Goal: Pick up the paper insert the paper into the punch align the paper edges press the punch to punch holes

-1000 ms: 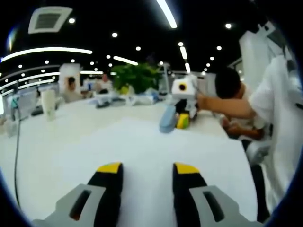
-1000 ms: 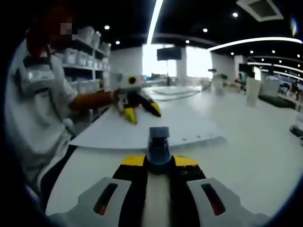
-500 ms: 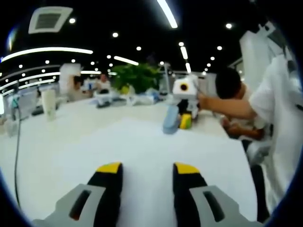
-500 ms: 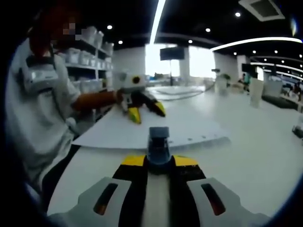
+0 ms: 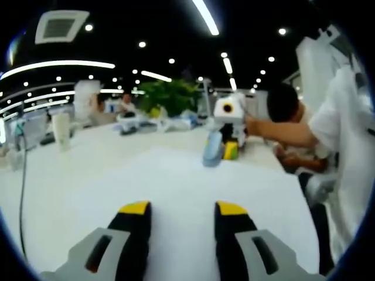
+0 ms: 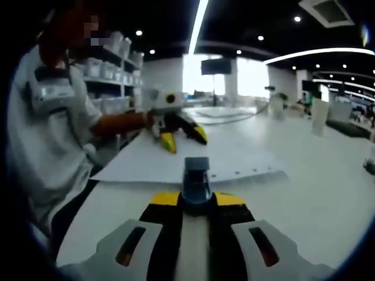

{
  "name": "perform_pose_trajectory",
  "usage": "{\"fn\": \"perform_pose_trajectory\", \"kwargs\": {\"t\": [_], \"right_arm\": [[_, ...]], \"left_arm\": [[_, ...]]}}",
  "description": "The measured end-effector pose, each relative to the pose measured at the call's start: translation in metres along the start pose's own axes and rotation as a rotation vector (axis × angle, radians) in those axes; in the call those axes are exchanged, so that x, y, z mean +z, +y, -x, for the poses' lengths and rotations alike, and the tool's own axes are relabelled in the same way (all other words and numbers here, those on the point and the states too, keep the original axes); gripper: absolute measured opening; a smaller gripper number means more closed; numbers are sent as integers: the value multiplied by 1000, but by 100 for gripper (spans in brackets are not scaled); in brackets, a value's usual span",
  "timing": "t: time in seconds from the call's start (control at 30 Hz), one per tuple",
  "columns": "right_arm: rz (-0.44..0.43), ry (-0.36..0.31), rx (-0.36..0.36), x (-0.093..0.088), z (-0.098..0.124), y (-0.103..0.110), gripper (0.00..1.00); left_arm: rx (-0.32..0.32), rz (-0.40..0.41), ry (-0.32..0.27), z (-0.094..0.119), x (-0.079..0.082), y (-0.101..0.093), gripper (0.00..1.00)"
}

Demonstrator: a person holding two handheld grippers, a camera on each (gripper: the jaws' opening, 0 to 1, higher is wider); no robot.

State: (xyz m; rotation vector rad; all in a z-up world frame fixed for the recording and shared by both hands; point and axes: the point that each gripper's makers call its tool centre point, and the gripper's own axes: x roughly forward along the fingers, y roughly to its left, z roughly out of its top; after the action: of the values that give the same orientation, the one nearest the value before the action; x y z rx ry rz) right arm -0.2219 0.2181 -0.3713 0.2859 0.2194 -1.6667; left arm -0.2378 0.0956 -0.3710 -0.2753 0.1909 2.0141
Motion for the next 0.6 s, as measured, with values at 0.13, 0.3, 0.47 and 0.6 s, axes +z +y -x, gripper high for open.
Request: {"fn": "perform_pose_trajectory", "kwargs": {"t": [0.13,0.3,0.47,0.6], "right_arm": [[-7,0,1,-1,2,-1,22],[-4,0,-5,-1,2,0,22],[2,-6,-17,-1,3,-1,22],[12,-8,-25,-1,3,-1,22]], "left_arm": [[2,0,0,0,0,0,44],[4,4,2,0,0,0,44],[4,3,1,-1,0,0,44],[5,1,1,-1,0,0,43]]}}
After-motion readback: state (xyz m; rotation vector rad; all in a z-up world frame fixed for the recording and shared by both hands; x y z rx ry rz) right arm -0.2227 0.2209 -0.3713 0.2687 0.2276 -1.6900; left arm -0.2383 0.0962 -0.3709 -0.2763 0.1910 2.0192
